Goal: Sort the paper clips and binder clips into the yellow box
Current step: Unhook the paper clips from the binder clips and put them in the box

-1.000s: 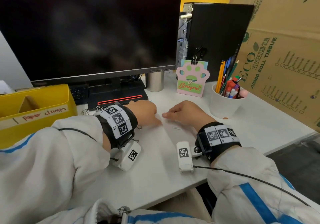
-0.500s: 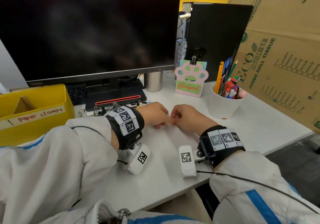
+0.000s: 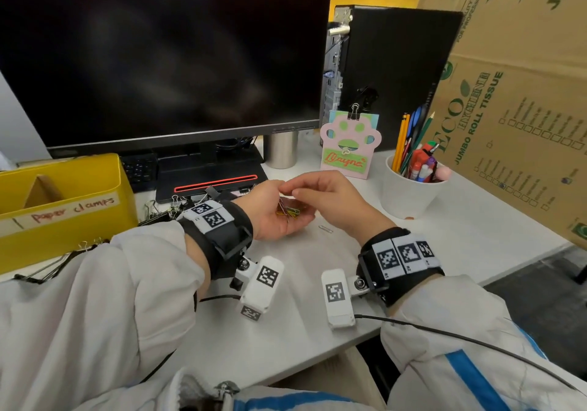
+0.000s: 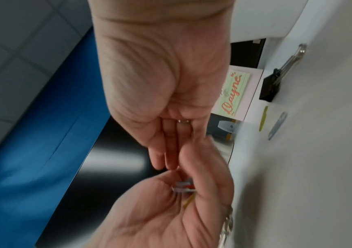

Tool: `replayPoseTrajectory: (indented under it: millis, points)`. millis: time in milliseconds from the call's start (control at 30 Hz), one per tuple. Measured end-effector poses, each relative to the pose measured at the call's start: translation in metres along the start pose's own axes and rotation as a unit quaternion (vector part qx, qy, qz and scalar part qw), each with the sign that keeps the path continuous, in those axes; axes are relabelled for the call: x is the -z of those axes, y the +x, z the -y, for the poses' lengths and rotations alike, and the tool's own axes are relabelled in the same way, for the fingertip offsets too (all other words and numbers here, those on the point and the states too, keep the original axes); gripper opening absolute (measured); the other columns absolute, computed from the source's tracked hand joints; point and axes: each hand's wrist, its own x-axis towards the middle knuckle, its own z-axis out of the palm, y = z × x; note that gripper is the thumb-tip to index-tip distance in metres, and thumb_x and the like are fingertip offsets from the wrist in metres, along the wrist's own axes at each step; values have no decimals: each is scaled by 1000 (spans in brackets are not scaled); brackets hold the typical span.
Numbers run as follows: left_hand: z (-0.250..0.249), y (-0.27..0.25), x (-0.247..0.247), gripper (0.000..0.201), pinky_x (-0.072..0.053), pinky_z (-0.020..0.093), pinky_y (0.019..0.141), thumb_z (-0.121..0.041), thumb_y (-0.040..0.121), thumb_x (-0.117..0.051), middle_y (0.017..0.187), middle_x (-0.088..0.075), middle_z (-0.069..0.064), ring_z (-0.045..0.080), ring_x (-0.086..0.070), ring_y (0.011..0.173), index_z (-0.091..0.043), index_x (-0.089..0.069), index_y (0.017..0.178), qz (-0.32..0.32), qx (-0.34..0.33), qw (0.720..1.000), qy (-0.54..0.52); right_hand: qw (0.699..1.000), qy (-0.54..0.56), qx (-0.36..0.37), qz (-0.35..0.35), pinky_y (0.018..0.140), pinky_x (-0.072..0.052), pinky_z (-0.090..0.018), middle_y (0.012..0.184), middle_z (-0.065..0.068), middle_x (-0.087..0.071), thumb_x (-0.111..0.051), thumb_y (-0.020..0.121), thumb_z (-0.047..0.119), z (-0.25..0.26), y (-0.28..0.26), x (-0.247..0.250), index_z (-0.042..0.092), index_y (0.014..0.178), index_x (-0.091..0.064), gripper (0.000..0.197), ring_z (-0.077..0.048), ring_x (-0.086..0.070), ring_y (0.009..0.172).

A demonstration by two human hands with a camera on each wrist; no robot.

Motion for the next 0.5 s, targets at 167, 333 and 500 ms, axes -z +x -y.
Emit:
replayPoseTrajectory:
  millis: [167, 333, 500]
  points:
    - [1, -6, -1, 34, -23, 15, 38, -31, 106, -41, 63, -38, -5, 7, -31, 48, -16, -53, 79, -70, -63, 969, 230, 982, -138, -50, -119, 66, -51, -11, 90, -5, -73, -65, 87, -7, -14, 8, 25, 5, 95, -75, 18, -9, -65, 77]
    - [-6, -2, 4, 24, -37, 25, 57, -38, 97, -55, 79, -50, 4, 21, -42, 60, -19, -66, 91, -162, -155, 829, 512, 944, -294, -139, -60, 69, -49, -17, 99, 2, -71, -83, 69, 4, -24, 2, 25, 21, 96, -75, 33, -11, -67, 88]
    - [-6, -5, 15, 58, -53, 34, 89, -50, 73, -83, 128, -54, -7, 17, -56, 104, -37, -62, 125, -97, -168, 684, 704, 913, -372, -167, -10, 90, -52, -27, 108, 4, -69, -91, 66, 19, -21, 3, 26, 19, 113, -74, 49, -13, -64, 100]
